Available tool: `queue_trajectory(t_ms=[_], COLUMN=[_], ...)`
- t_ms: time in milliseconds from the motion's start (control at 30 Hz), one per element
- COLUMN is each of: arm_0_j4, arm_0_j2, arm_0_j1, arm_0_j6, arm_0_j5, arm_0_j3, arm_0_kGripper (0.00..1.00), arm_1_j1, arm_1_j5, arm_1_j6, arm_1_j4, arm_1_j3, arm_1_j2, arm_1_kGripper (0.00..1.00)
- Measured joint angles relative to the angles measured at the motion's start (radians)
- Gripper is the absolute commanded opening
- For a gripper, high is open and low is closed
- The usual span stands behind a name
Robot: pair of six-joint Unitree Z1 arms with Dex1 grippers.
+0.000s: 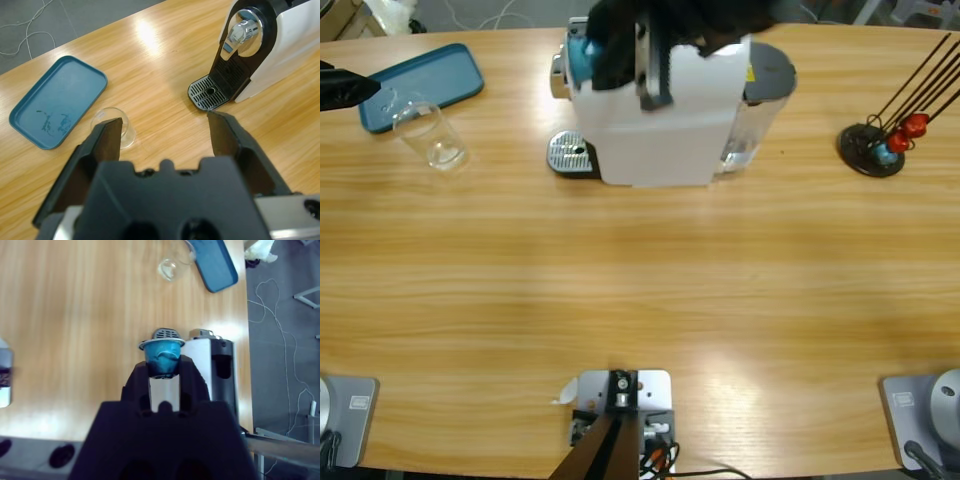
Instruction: Pour coffee
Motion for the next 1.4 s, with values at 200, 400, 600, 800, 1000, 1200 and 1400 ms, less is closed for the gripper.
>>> queue_trajectory(t_ms=[200,400,600,800,1000,1200,1400], arm_0_j4=[0.000,-0.001,-0.003,-0.003,-0.003,-0.003,-0.003], arm_0_j2=[0.000,0.000,0.000,0.000,0.000,0.000,0.000], arm_0_j1=[0.000,0.000,0.000,0.000,0.000,0.000,0.000], arm_0_j6=[0.000,0.000,0.000,0.000,0.000,0.000,0.000], arm_0_j5=[0.000,0.000,0.000,-0.003,-0.003,-0.004,-0.008], arm_0_j3=[0.000,0.000,0.000,0.000,0.000,0.000,0.000], arm_0_kGripper=[0.738,0.738,0.738,0.738,0.738,0.738,0.738], arm_1_j1=[-0.078,-0.107,-0.109,-0.109,-0.119,-0.125,-0.129], arm_1_j5=[0.022,0.030,0.030,0.030,0.027,0.014,0.000], arm_1_j6=[-0.057,-0.078,-0.078,-0.078,-0.078,-0.078,-0.078], arm_1_j4=[0.000,0.026,0.035,0.035,0.035,0.035,0.035], arm_1_j3=[-0.092,-0.186,-0.188,-0.188,-0.189,-0.219,-0.233], arm_1_j2=[0.063,0.129,0.170,0.181,0.193,0.217,0.240], arm_1_kGripper=[0.000,0.000,0.000,0.000,0.000,0.000,0.000])
